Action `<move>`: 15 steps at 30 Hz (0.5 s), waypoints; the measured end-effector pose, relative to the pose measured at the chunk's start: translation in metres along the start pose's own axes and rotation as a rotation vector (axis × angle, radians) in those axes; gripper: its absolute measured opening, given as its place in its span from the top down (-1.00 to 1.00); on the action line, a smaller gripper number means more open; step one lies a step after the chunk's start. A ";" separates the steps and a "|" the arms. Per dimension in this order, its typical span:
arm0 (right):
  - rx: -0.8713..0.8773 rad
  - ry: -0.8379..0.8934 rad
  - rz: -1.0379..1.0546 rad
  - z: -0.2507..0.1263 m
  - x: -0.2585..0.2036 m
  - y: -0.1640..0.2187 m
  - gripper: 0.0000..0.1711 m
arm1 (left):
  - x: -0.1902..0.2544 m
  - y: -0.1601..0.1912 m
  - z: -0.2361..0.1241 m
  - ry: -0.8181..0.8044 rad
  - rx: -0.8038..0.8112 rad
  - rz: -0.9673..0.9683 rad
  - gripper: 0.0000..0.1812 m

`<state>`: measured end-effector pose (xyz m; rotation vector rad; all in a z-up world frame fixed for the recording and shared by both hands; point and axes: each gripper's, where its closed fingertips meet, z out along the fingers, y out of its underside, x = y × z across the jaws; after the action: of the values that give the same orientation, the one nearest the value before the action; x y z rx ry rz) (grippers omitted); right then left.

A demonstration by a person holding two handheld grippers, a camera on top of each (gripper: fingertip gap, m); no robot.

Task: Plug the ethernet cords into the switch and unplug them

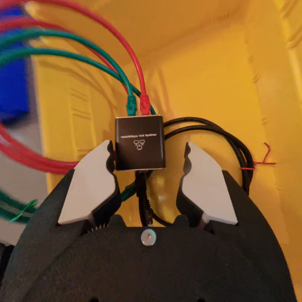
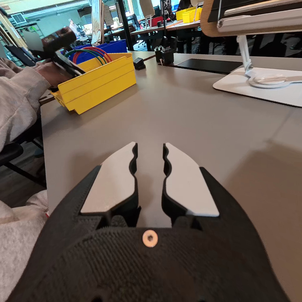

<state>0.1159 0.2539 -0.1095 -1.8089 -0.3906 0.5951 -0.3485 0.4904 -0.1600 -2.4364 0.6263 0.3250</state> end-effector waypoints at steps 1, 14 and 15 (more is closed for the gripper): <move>0.000 0.013 -0.001 -0.003 0.002 0.001 0.66 | 0.002 0.006 0.007 0.030 -0.049 -0.002 0.03; -0.018 0.090 0.046 -0.027 0.016 0.014 0.67 | -0.047 -0.069 -0.146 -0.145 0.500 -0.032 0.30; -0.018 0.095 0.044 -0.029 0.016 0.015 0.67 | -0.049 -0.079 -0.170 -0.145 0.551 -0.028 0.31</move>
<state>0.1451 0.2348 -0.1201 -1.8593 -0.2933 0.5357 -0.3363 0.4618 0.0316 -1.8754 0.5333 0.2712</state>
